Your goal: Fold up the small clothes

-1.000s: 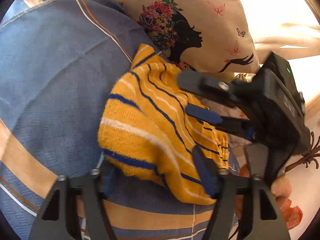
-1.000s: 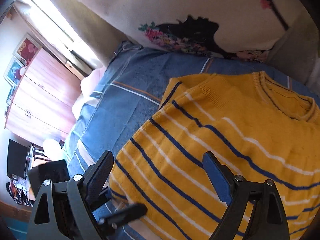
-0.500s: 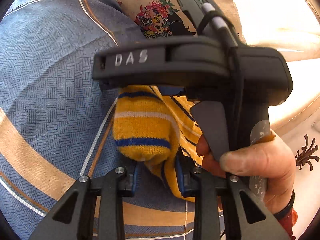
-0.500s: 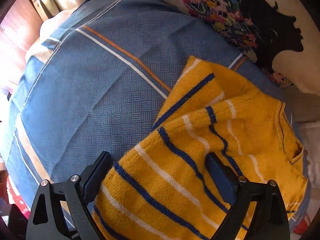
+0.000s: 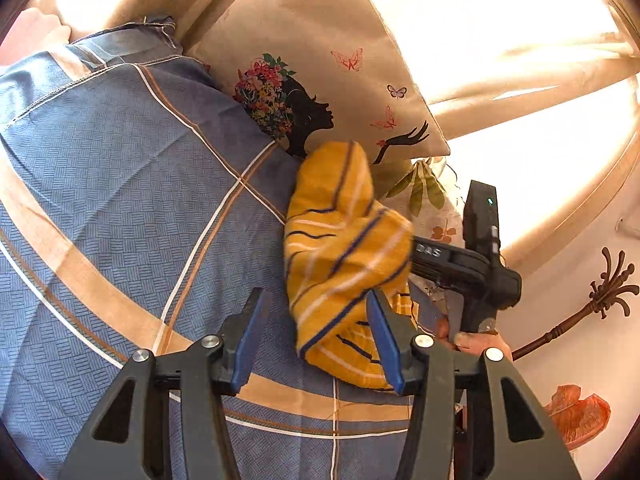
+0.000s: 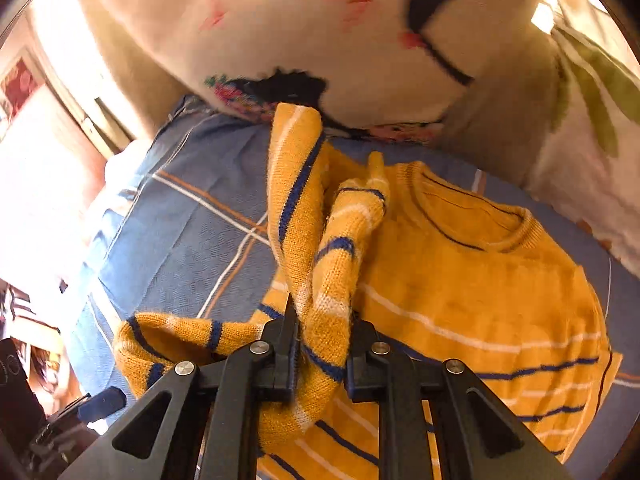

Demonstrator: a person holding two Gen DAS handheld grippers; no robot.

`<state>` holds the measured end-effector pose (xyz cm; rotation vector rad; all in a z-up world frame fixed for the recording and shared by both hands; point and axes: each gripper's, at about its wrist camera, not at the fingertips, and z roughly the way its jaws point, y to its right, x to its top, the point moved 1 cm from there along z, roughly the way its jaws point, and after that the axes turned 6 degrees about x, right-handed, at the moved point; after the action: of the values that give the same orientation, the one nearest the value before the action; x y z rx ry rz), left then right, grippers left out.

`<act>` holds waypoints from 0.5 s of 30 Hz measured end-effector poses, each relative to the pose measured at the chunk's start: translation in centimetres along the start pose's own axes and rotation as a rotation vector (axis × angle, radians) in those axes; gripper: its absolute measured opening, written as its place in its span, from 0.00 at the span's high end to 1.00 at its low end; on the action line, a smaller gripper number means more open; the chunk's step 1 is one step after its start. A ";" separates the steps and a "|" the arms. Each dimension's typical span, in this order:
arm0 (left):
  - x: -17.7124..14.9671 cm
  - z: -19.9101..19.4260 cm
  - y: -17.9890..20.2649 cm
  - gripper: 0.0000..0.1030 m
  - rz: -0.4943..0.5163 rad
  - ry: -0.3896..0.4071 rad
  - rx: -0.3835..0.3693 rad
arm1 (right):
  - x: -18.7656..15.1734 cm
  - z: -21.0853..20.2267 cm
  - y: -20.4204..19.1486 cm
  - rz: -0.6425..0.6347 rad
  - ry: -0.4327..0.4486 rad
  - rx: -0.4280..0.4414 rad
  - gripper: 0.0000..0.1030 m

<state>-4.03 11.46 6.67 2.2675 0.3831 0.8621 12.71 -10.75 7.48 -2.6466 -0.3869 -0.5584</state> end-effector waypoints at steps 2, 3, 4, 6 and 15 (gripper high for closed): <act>-0.4 0.3 0.1 0.52 0.009 -0.013 0.024 | -1.3 -2.4 3.5 0.078 0.058 0.024 0.83; -0.7 0.5 0.3 0.52 0.010 -0.028 0.028 | -2.4 -3.6 5.4 0.116 0.085 0.032 0.83; -0.8 1.4 0.5 0.52 0.011 -0.047 0.029 | -3.3 -4.6 7.2 0.157 0.108 0.038 0.84; -1.0 2.5 1.6 0.52 0.014 -0.084 0.036 | -5.2 -6.2 11.1 0.235 0.143 0.023 0.86; -3.8 6.7 4.2 0.52 0.054 -0.181 0.077 | -13.4 -12.8 19.9 0.385 0.257 -0.013 0.60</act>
<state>-2.24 3.34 3.97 2.4143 0.2780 0.6721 3.59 -36.28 5.79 -2.5221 0.1997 -0.7572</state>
